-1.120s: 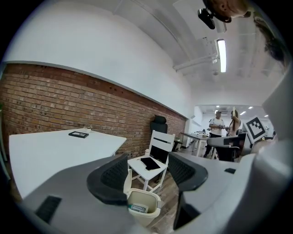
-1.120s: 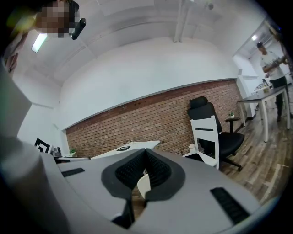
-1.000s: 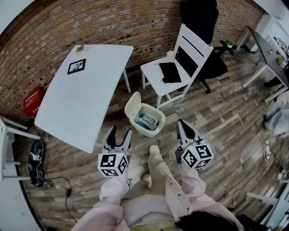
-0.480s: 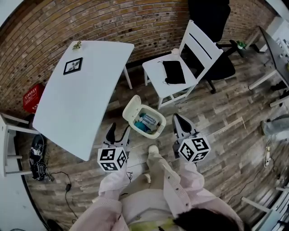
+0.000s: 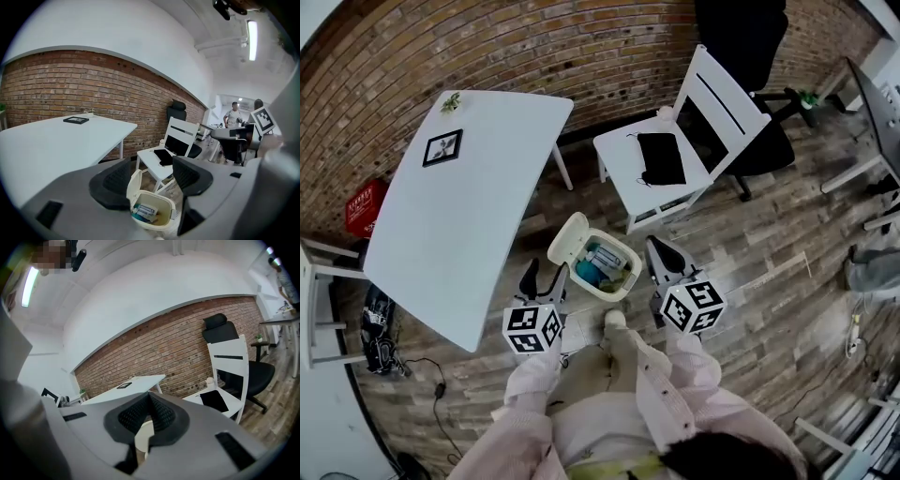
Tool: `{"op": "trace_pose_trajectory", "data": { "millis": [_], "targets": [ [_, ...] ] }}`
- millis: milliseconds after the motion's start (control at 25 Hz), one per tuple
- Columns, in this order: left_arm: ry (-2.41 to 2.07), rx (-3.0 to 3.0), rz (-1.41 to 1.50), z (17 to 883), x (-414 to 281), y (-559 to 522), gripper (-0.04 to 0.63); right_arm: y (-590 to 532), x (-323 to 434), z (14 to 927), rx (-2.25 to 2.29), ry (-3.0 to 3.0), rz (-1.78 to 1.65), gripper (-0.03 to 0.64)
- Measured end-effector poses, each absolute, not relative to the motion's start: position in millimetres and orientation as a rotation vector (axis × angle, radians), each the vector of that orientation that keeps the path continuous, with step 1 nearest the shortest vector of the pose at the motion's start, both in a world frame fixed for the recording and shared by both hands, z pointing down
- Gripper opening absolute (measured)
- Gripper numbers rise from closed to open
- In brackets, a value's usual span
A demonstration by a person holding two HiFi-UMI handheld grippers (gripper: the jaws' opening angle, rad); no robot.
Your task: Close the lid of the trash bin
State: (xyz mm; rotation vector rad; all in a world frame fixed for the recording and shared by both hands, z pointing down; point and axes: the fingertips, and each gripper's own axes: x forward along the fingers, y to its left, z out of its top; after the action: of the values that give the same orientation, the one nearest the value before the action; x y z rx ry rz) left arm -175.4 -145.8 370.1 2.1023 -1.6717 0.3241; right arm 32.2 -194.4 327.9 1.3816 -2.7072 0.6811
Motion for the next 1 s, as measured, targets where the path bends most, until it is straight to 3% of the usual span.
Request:
{"op": "trace_pose_trajectory", "data": {
  "millis": [1000],
  "targets": [
    [-1.534, 2.025, 0.611, 534.2, -210.8, -232.0, 0.279, -247.4, 2.3, 472.4, 1.321, -2.531, 0.797, 0.003]
  ]
}}
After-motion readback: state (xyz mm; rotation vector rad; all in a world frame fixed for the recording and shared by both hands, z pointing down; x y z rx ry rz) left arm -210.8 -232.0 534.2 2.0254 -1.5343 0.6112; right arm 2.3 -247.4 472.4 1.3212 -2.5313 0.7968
